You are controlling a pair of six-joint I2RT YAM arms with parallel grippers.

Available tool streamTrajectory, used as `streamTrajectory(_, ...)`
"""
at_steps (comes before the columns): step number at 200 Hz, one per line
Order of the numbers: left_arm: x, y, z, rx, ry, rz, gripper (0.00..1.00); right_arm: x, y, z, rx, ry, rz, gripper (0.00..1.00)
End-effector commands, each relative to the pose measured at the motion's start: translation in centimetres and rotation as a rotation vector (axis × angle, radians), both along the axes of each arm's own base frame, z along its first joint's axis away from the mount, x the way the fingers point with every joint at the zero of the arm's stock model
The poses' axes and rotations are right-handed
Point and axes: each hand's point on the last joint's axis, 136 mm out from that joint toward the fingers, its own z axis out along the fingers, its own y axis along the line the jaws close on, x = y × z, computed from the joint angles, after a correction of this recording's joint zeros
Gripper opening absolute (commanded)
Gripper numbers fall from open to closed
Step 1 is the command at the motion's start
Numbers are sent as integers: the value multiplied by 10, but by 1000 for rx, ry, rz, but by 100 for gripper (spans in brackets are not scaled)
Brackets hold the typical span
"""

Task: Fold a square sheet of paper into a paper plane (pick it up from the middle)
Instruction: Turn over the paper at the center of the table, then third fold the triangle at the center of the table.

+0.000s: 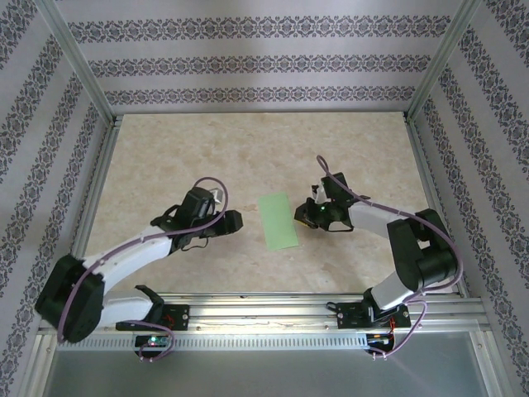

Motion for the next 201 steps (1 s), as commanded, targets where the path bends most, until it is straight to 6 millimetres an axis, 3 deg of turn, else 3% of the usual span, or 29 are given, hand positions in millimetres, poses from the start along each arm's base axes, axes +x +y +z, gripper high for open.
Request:
streamTrajectory(1, 8, -27, 15, -133, 22, -66, 61, 3, 21, 18, 135, -46, 86, 11)
streamTrajectory(91, 16, -39, -9, -163, 117, -33, 58, -13, 12, -39, 69, 102, 74, 7)
streamTrajectory(201, 38, -63, -42, -161, 229, -25, 43, -33, 18, -55, -17, 164, -28, 6)
